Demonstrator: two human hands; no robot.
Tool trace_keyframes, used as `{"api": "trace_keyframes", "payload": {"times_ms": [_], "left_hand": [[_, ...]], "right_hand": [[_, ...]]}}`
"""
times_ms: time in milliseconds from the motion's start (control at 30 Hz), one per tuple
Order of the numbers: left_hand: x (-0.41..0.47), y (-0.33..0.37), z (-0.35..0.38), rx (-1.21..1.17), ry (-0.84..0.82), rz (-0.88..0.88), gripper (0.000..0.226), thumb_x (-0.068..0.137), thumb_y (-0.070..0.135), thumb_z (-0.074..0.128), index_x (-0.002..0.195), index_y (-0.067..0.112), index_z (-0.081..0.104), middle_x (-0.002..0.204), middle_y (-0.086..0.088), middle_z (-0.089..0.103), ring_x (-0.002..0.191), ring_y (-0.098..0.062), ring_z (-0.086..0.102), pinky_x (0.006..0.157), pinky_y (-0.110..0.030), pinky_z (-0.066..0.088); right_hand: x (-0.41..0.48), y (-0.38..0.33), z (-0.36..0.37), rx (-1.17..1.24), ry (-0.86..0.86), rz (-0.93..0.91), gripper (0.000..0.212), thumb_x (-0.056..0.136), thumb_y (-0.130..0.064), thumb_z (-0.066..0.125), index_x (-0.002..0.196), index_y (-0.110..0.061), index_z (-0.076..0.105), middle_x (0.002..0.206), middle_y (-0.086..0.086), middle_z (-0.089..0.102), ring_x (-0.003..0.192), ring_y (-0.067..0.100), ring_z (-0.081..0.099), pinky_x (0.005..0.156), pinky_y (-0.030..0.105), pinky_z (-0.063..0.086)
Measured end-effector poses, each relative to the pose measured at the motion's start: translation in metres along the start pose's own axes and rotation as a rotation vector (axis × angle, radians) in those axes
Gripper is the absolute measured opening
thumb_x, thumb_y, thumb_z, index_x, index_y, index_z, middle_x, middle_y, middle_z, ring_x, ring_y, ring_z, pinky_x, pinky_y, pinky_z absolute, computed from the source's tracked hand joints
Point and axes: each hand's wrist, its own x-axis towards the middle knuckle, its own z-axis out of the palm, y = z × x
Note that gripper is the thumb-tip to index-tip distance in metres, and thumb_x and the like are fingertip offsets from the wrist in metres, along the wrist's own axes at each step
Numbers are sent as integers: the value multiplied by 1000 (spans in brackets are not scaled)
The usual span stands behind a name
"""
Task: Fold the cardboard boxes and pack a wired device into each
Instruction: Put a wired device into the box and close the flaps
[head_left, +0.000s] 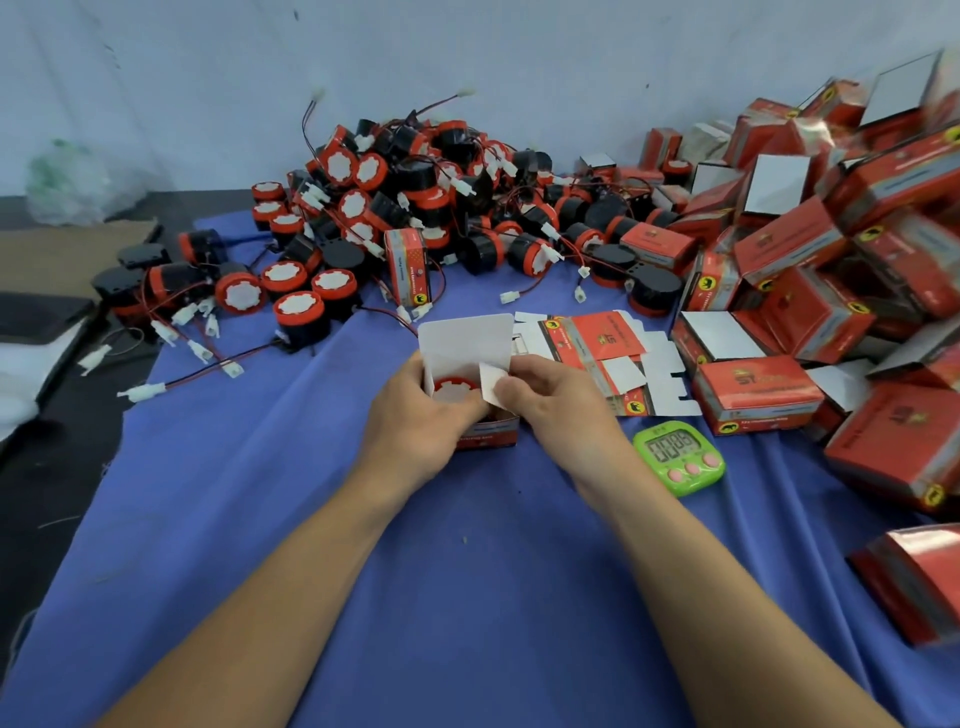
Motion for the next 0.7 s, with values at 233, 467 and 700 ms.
{"api": "trace_keyframes", "payload": {"times_ms": [233,467,700], "left_hand": [[2,-1,-16,-258,-239,7,34,88,18,66,120,28,72,110,7,79,104,-18,73,79,-25,58],[3,-2,-27,-436,-425,81,49,85,21,47,126,20,73,123,-9,75,109,-24,71,88,-31,58],[13,-8,-34,-252,-447,87,45,101,-2,52,128,30,68,124,6,75,115,-14,70,94,-30,53]], "right_hand": [[0,2,2,-69,17,-30,25,99,-10,61,119,-21,73,106,-11,77,100,7,71,95,38,58],[5,4,3,-68,14,-8,27,96,-6,62,116,-21,72,103,-10,78,98,8,72,94,40,59],[8,7,9,172,40,-32,40,87,13,62,102,-22,75,98,-2,79,96,19,74,86,42,62]]}}
